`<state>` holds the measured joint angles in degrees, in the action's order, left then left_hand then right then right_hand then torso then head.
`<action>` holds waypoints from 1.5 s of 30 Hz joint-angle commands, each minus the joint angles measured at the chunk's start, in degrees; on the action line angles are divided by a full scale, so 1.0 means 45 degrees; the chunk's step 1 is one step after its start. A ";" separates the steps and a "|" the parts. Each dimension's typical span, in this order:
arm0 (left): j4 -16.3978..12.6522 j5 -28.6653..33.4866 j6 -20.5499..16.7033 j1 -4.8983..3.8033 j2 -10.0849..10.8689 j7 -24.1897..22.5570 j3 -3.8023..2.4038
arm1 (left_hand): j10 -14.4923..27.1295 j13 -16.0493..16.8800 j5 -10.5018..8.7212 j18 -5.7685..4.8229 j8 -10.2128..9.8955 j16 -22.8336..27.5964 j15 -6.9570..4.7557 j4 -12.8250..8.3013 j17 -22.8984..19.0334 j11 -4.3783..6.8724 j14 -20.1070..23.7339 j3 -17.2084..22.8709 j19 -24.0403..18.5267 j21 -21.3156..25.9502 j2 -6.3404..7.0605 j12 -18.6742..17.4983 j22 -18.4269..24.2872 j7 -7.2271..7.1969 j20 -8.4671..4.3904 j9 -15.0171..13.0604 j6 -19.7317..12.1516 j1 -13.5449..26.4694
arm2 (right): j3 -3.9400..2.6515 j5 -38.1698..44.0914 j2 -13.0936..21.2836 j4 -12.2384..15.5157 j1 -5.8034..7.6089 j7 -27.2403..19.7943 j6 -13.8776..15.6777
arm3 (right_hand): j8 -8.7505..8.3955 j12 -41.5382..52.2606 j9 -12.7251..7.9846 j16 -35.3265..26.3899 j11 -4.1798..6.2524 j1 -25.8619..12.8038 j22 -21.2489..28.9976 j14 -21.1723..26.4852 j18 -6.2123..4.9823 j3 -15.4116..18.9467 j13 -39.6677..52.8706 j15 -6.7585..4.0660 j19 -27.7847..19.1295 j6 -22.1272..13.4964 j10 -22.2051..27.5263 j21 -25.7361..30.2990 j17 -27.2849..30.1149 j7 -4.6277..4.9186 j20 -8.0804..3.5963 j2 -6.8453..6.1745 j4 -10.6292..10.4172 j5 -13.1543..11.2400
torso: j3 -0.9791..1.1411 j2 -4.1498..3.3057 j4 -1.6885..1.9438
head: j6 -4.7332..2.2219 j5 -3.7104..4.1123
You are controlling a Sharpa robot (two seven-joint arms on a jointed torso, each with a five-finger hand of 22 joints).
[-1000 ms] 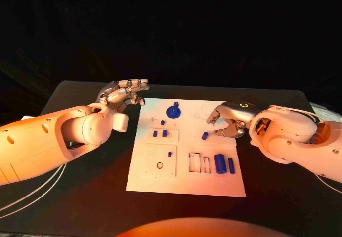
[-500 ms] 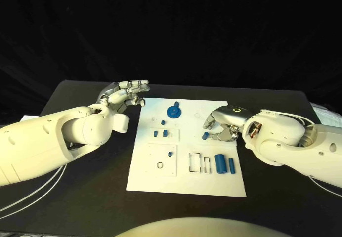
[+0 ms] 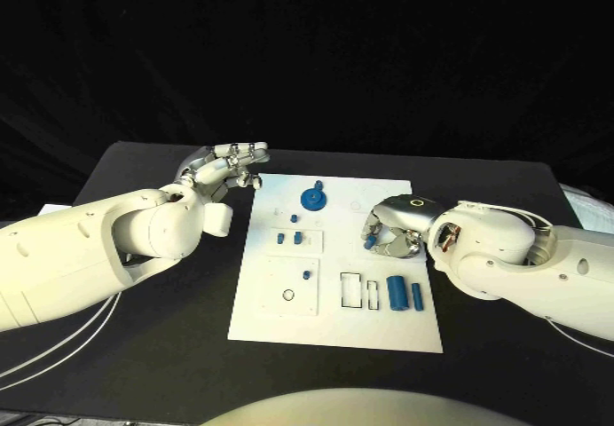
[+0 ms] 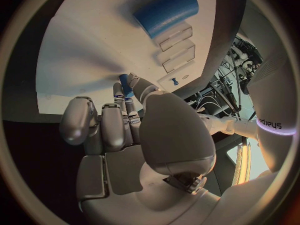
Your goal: Assemble the parts on the task board
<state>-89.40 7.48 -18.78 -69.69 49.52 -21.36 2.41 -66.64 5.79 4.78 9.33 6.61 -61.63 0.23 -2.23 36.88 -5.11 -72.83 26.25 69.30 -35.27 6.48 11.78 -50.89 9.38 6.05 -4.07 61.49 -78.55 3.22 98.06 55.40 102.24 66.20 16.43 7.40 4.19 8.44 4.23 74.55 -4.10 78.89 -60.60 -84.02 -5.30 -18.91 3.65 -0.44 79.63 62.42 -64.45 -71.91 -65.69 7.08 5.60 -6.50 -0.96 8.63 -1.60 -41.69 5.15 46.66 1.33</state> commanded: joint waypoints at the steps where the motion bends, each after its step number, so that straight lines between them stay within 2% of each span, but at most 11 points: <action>1: -0.0018 -0.0051 0.0255 0.0005 -0.0014 -0.0048 -0.0009 | 0.0052 0.0012 0.0000 0.0253 0.0080 0.0056 0.0013 0.0026 -0.0012 0.0005 0.0063 -0.0076 -0.0011 0.0047 -0.0018 0.0085 0.0019 0.0013 -0.0004 0.0013 -0.0039 -0.0099 | 0.0002 0.0192 -0.0059 0.0003 -0.0018 -0.0124 -0.0107 | 0.0044 -0.0026 0.0013 0.0001 0.0005 0.0039 -0.0029 -0.0450 -0.0097 -0.0175 -0.0011 -0.0082 0.0048 0.0142 -0.0157 -0.0026 -0.0021 0.0012 -0.0090 0.0068 -0.0005 -0.0110 | 0.0008 0.0000 -0.0012 | 0.0000 -0.0012; 6: -0.0011 -0.0051 0.0269 0.0006 -0.0014 -0.0038 -0.0009 | 0.0052 0.0012 0.0000 0.0253 0.0080 0.0056 0.0013 0.0026 -0.0012 0.0005 0.0063 -0.0076 -0.0011 0.0047 -0.0018 0.0085 0.0019 0.0013 -0.0004 0.0013 -0.0039 -0.0099 | 0.0002 0.0183 -0.0091 0.0005 -0.0021 -0.0126 0.0048 | 0.0051 -0.0118 0.0029 0.0036 0.0043 0.0046 -0.0065 -0.0458 -0.0092 -0.0468 -0.0006 -0.0110 0.0078 0.0372 -0.0424 -0.0048 -0.0060 -0.0012 -0.0117 0.0144 -0.0047 -0.0170 | 0.0009 0.0009 -0.0003 | 0.0012 -0.0012; 13: -0.0010 -0.0051 0.0301 0.0007 -0.0004 -0.0011 -0.0009 | 0.0052 0.0012 0.0000 0.0253 0.0080 0.0056 0.0013 0.0026 -0.0012 0.0005 0.0063 -0.0076 -0.0011 0.0047 -0.0018 0.0085 0.0019 0.0013 -0.0004 0.0013 -0.0039 -0.0099 | 0.0002 0.0288 -0.0092 -0.0034 -0.0022 0.0026 0.0482 | 0.0249 -0.0130 0.0149 0.0178 0.0198 0.0244 -0.0247 -0.0500 -0.0062 -0.1064 0.0041 -0.0240 0.0169 0.0963 -0.1071 -0.0171 -0.0243 -0.0112 -0.0236 0.0604 -0.0017 -0.0728 | 0.0007 0.0006 -0.0010 | 0.0024 -0.0013; 19: -0.0010 -0.0051 0.0315 0.0008 0.0002 -0.0003 -0.0009 | 0.0052 0.0012 0.0000 0.0253 0.0080 0.0056 0.0013 0.0026 -0.0012 0.0005 0.0063 -0.0076 -0.0011 0.0047 -0.0018 0.0085 0.0019 0.0013 -0.0004 0.0013 -0.0039 -0.0099 | -0.0001 0.0443 -0.0056 0.0067 -0.0022 0.0145 0.0939 | 0.0304 -0.0240 0.0218 0.0281 0.0255 0.0232 -0.0350 -0.0529 -0.0041 -0.1362 0.0044 -0.0288 0.0217 0.1147 -0.1355 -0.0243 -0.0371 -0.0149 -0.0309 0.0745 0.0014 -0.0892 | 0.0007 0.0006 -0.0006 | 0.0032 0.0004; 25: 0.0002 -0.0051 0.0311 0.0010 0.0007 -0.0001 -0.0009 | 0.0052 0.0012 0.0000 0.0253 0.0080 0.0056 0.0013 0.0026 -0.0012 0.0005 0.0063 -0.0076 -0.0011 0.0047 -0.0018 0.0085 0.0019 0.0013 -0.0004 0.0013 -0.0039 -0.0099 | -0.0025 0.0170 0.0243 0.0491 0.0038 0.0158 0.1083 | 0.0312 -0.0268 0.0233 0.0278 0.0266 0.0241 -0.0348 -0.0527 -0.0042 -0.1412 0.0043 -0.0296 0.0216 0.1174 -0.1397 -0.0243 -0.0363 -0.0150 -0.0319 0.0737 0.0043 -0.0916 | -0.0001 0.0022 0.0004 | 0.0027 0.0023; 33: 0.0033 -0.0051 0.0301 0.0013 0.0005 -0.0004 -0.0009 | 0.0052 0.0012 0.0000 0.0253 0.0080 0.0056 0.0013 0.0026 -0.0012 0.0005 0.0063 -0.0076 -0.0011 0.0047 -0.0018 0.0085 0.0019 0.0013 -0.0004 0.0013 -0.0039 -0.0099 | -0.0084 -0.0677 0.0722 0.1504 0.0393 0.0040 0.1166 | 0.0294 -0.0338 0.0241 0.0263 0.0253 0.0233 -0.0338 -0.0519 -0.0042 -0.1453 0.0032 -0.0294 0.0210 0.1164 -0.1399 -0.0237 -0.0335 -0.0127 -0.0328 0.0653 0.0094 -0.0922 | 0.0000 0.0019 -0.0018 | 0.0032 -0.0063; 36: 0.0043 -0.0051 0.0309 0.0015 -0.0014 -0.0006 -0.0009 | 0.0052 0.0012 0.0000 0.0253 0.0080 0.0056 0.0013 0.0026 -0.0012 0.0005 0.0063 -0.0076 -0.0011 0.0047 -0.0018 0.0085 0.0019 0.0013 -0.0004 0.0013 -0.0039 -0.0099 | -0.0089 -0.0974 0.0532 0.1714 0.0428 -0.0020 0.1251 | 0.0274 -0.0380 0.0240 0.0270 0.0238 0.0225 -0.0349 -0.0519 -0.0040 -0.1479 0.0027 -0.0286 0.0212 0.1141 -0.1386 -0.0243 -0.0345 -0.0104 -0.0330 0.0624 0.0113 -0.0912 | 0.0002 0.0019 -0.0007 | 0.0030 -0.0069; 38: 0.0051 -0.0051 0.0322 0.0018 -0.0036 -0.0005 -0.0009 | 0.0052 0.0012 0.0000 0.0253 0.0080 0.0056 0.0013 0.0026 -0.0012 0.0005 0.0063 -0.0076 -0.0011 0.0047 -0.0018 0.0085 0.0019 0.0013 -0.0004 0.0013 -0.0039 -0.0099 | -0.0083 -0.1155 0.0158 0.1808 0.0378 -0.0053 0.1289 | 0.0252 -0.0420 0.0238 0.0283 0.0222 0.0220 -0.0352 -0.0521 -0.0038 -0.1514 0.0022 -0.0277 0.0212 0.1116 -0.1372 -0.0245 -0.0362 -0.0081 -0.0330 0.0619 0.0125 -0.0900 | 0.0000 0.0023 -0.0006 | 0.0036 -0.0134; 45: 0.0091 -0.0051 0.0342 0.0028 -0.0099 -0.0011 -0.0009 | 0.0052 0.0012 0.0000 0.0253 0.0080 0.0056 0.0013 0.0026 -0.0012 0.0005 0.0063 -0.0076 -0.0011 0.0047 -0.0018 0.0085 0.0019 0.0013 -0.0004 0.0013 -0.0039 -0.0099 | -0.0051 -0.1092 -0.1190 0.1699 0.0004 -0.0302 0.1329 | 0.0222 -0.0484 0.0239 0.0289 0.0199 0.0218 -0.0352 -0.0521 -0.0038 -0.1578 0.0020 -0.0259 0.0209 0.1087 -0.1360 -0.0245 -0.0367 -0.0047 -0.0327 0.0611 0.0156 -0.0863 | 0.0005 0.0011 0.0011 | 0.0032 -0.0262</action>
<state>-88.98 7.47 -18.41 -69.60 49.21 -21.13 2.41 -66.64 5.77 4.78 9.33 6.61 -61.63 0.32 -2.23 36.90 -5.11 -72.92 26.25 69.30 -35.27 6.48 11.78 -50.90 9.38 6.05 -4.07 61.49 -78.55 2.96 93.70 50.65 110.05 66.47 16.30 12.90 5.37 6.51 4.90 75.57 -2.93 79.41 -62.14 -83.93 -5.30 -25.70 3.70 -1.34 80.63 67.22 -70.39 -72.78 -67.29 6.41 4.61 -4.15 -0.31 4.33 -1.58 -41.61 5.11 46.76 0.32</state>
